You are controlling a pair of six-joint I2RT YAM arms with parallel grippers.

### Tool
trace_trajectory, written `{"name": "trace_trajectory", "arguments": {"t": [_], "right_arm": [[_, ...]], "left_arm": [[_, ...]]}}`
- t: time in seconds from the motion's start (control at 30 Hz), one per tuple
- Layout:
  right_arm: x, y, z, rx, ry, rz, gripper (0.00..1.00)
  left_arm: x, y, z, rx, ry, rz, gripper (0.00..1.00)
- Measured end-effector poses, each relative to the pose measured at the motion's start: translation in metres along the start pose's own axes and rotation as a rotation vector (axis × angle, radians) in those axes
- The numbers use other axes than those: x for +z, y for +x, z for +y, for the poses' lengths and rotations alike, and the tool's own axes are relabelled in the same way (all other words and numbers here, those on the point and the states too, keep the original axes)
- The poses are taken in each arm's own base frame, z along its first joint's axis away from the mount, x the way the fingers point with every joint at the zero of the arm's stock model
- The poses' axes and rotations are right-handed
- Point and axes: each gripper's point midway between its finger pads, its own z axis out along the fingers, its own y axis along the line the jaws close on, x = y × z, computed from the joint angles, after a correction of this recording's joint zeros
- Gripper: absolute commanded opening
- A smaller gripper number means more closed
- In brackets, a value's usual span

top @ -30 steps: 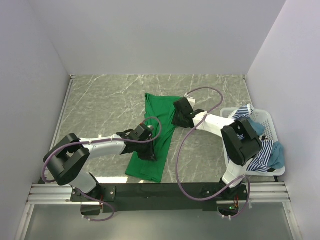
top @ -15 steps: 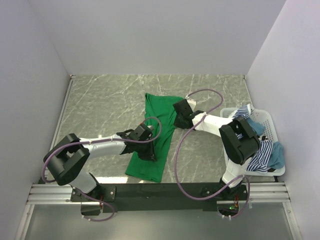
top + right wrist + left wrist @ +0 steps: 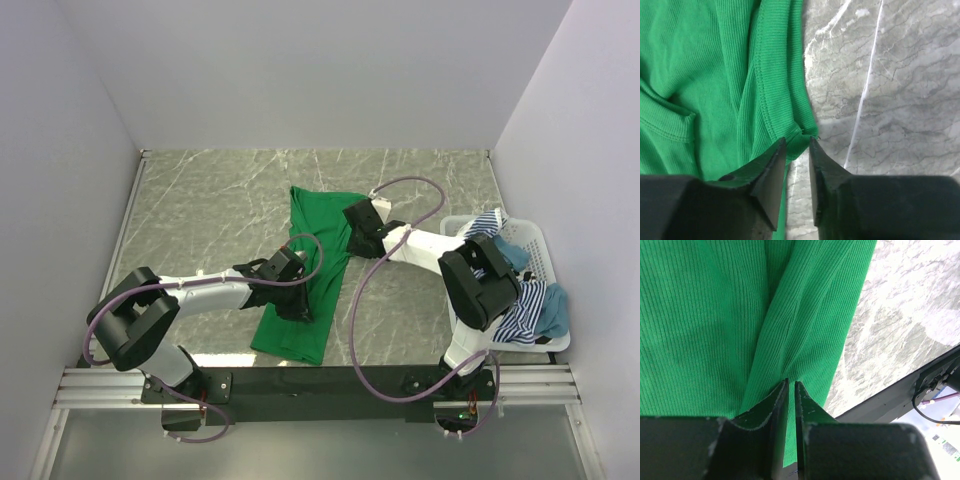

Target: Fold and stack the tank tops

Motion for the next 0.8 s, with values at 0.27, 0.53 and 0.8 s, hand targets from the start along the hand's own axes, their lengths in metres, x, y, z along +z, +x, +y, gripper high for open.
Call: {"name": "trace_trajectory", "arguments": {"t": [0.27, 0.53, 0.8], "right_arm": [[-0.0024, 0.003, -0.005, -0.003, 0.007, -0.002, 0.4], [-0.0013, 0.0043, -0.0053, 0.005, 0.006, -0.002, 0.39], [0.0047, 0.0035, -0.0004, 0.028, -0.016, -0.019, 0.34]], "left_arm": [[0.0, 0.0, 0.0, 0.0, 0.0, 0.0, 0.16], [0.0, 0.0, 0.0, 0.0, 0.0, 0.0, 0.16], [0.0, 0.0, 0.0, 0.0, 0.0, 0.0, 0.16]]}}
